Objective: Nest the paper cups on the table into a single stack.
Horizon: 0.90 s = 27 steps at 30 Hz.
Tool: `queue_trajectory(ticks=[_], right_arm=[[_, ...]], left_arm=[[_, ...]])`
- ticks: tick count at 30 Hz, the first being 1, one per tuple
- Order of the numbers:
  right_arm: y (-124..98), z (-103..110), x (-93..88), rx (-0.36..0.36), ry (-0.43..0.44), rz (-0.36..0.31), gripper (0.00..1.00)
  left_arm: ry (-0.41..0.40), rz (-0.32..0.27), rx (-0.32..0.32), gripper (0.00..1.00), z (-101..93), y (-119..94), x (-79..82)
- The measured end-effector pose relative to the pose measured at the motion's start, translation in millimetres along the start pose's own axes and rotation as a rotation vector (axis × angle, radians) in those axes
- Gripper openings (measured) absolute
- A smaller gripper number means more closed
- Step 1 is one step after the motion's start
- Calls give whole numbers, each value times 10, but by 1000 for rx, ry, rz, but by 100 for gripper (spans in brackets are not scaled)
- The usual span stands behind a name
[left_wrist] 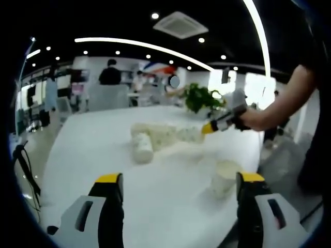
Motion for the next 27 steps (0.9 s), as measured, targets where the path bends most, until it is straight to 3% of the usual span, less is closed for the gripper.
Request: queue_trajectory(ticks=[9, 13, 27], right_arm=[[-220, 13, 127, 48, 31, -52, 0], [-331, 34, 200, 102, 70, -90, 0], [-678, 150, 301, 167, -42, -68, 0]], left_arm=[[10, 1, -12, 89, 9, 24, 24], [15, 4, -21, 89, 0, 45, 29], [26, 1, -32, 88, -30, 54, 30]])
Point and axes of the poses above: the point that each gripper's makers call its tool centre point, and the gripper's own axes: y roughly forward along the fingers, z roughly to its left, x roughly out of its top, the point moved 10 cm from there along -y, roughly backward along the fingers, and after that the axes turned 13 degrees about z, right-handed, at the moved point
